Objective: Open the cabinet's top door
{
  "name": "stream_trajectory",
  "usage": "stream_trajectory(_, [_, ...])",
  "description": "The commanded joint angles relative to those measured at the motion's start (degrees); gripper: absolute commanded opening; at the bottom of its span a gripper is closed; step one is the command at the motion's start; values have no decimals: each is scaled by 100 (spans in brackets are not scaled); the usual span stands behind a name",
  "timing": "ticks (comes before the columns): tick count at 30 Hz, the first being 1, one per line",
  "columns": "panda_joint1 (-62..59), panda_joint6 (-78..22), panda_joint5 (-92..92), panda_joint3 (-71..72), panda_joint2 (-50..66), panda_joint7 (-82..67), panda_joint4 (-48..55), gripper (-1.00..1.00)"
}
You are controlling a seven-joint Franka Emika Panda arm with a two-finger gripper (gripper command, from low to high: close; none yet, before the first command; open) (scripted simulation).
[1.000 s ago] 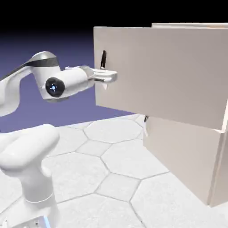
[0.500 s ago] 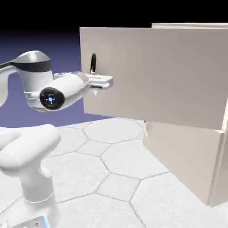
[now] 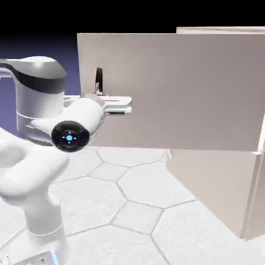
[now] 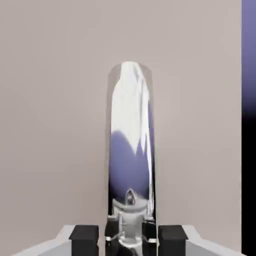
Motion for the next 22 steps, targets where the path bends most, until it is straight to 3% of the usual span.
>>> stream_trajectory(1, [118,-129,-155,-167,207,-100,170,-100])
stream_trajectory(22, [3725,-3178,-1864,-4124,4159,-2356,4149,-100])
